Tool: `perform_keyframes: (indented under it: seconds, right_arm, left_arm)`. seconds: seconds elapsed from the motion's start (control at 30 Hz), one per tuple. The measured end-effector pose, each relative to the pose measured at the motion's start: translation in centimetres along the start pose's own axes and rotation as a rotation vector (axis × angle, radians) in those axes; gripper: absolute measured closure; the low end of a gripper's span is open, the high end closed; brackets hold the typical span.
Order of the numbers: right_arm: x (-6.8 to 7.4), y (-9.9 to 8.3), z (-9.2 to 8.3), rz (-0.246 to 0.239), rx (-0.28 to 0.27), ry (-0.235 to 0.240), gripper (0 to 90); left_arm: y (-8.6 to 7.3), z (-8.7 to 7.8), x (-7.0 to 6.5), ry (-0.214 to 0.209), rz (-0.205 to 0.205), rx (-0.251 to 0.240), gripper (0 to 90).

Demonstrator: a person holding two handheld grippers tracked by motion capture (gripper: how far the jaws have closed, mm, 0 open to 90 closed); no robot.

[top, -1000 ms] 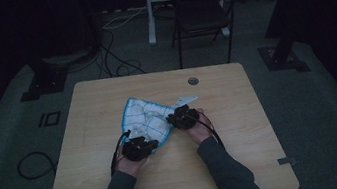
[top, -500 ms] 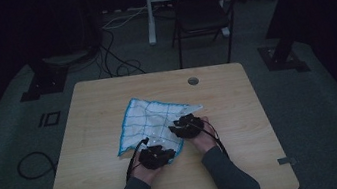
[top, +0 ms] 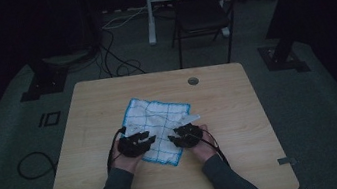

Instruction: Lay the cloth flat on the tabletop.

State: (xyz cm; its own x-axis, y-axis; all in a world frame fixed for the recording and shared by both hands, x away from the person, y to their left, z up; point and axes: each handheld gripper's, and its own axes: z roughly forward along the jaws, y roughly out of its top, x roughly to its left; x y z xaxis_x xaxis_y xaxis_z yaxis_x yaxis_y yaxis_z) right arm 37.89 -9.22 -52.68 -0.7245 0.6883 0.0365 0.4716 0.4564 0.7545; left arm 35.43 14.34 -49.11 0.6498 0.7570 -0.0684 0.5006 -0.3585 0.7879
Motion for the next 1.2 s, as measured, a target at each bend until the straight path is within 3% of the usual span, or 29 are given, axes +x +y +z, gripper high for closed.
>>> perform_keyframes:
  seconds: [0.03, 0.07, 0.1, 0.13, 0.17, 0.2, 0.23, 0.4, 0.5, 0.67, 0.9, 1.2]
  right_arm:
    - [0.1, -0.2, 0.2, -0.004, 0.006, -0.004, 58.4]
    - [0.1, -0.2, 0.2, -0.004, 0.006, -0.004, 58.4]
    - [0.1, -0.3, 0.3, 0.003, 0.012, -0.009, 58.3]
    - [0.1, -0.3, 0.3, 0.003, 0.012, -0.009, 58.3]
    - [0.1, -0.4, 0.4, 0.005, 0.014, -0.014, 58.3]
    - [0.1, -0.4, 0.4, 0.005, 0.014, -0.014, 58.3]
    - [0.0, -0.4, 0.5, 0.011, 0.016, -0.016, 58.3]
    - [-0.1, -0.5, 0.7, 0.018, 0.024, -0.021, 58.0]
    - [-0.1, -0.7, 0.9, 0.015, 0.032, -0.020, 57.8]
    - [0.0, -0.9, 1.0, 0.010, 0.043, -0.018, 57.5]
    - [-0.1, -1.0, 0.8, -0.007, 0.049, -0.014, 57.6]
    - [-0.2, -1.7, 0.2, -0.034, 0.053, -0.016, 58.6]
  left_arm:
    - [-0.2, 0.1, 1.6, 0.059, -0.004, 0.004, 64.6]
    - [-0.2, 0.1, 1.6, 0.059, -0.004, 0.004, 64.8]
    - [-0.5, 0.2, 2.7, 0.088, -0.016, 0.015, 65.1]
    - [-0.5, 0.2, 2.7, 0.088, -0.016, 0.015, 65.2]
    - [-0.7, 0.5, 3.8, 0.108, -0.034, 0.028, 65.7]
    - [-0.7, 0.5, 3.8, 0.108, -0.034, 0.028, 65.8]
    - [-0.9, 0.9, 4.7, 0.123, -0.041, 0.050, 65.9]
    - [-1.4, 1.7, 6.1, 0.147, -0.063, 0.086, 66.7]
    - [-1.8, 2.1, 7.3, 0.162, -0.104, 0.111, 69.2]
    - [-2.5, 2.4, 8.1, 0.168, -0.117, 0.134, 70.2]
    - [-3.3, 2.1, 8.6, 0.165, -0.148, 0.110, 72.9]
    - [-3.8, 1.7, 8.6, 0.160, -0.159, 0.100, 73.0]
